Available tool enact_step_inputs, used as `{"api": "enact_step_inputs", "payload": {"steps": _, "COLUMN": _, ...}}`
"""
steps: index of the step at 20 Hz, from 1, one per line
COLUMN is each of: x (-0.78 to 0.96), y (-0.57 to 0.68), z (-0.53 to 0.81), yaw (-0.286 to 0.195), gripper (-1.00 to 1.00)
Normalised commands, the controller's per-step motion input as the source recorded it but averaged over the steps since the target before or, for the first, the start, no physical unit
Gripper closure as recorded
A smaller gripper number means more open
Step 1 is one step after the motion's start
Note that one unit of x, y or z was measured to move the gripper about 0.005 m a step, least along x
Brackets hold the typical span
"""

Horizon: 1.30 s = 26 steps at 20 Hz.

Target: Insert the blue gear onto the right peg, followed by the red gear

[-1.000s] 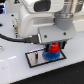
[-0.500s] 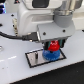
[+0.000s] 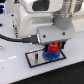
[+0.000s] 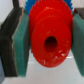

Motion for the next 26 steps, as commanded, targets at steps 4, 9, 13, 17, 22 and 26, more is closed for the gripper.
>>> {"api": "enact_step_inputs", "payload": {"steps": 4, "x": 0.12, "y": 0.01, "z": -0.11, "yaw": 0.000, "gripper": 1.00}}
{"api": "enact_step_inputs", "payload": {"steps": 9, "x": 0.13, "y": 0.01, "z": -0.08, "yaw": 0.000, "gripper": 1.00}}
{"api": "enact_step_inputs", "payload": {"steps": 13, "x": 0.08, "y": 0.01, "z": -0.08, "yaw": 0.000, "gripper": 1.00}}
{"api": "enact_step_inputs", "payload": {"steps": 17, "x": 0.05, "y": 0.01, "z": -0.03, "yaw": 0.000, "gripper": 1.00}}
{"api": "enact_step_inputs", "payload": {"steps": 22, "x": 0.06, "y": 0.01, "z": 0.01, "yaw": 0.000, "gripper": 1.00}}
{"api": "enact_step_inputs", "payload": {"steps": 26, "x": 0.03, "y": 0.01, "z": 0.12, "yaw": 0.000, "gripper": -1.00}}
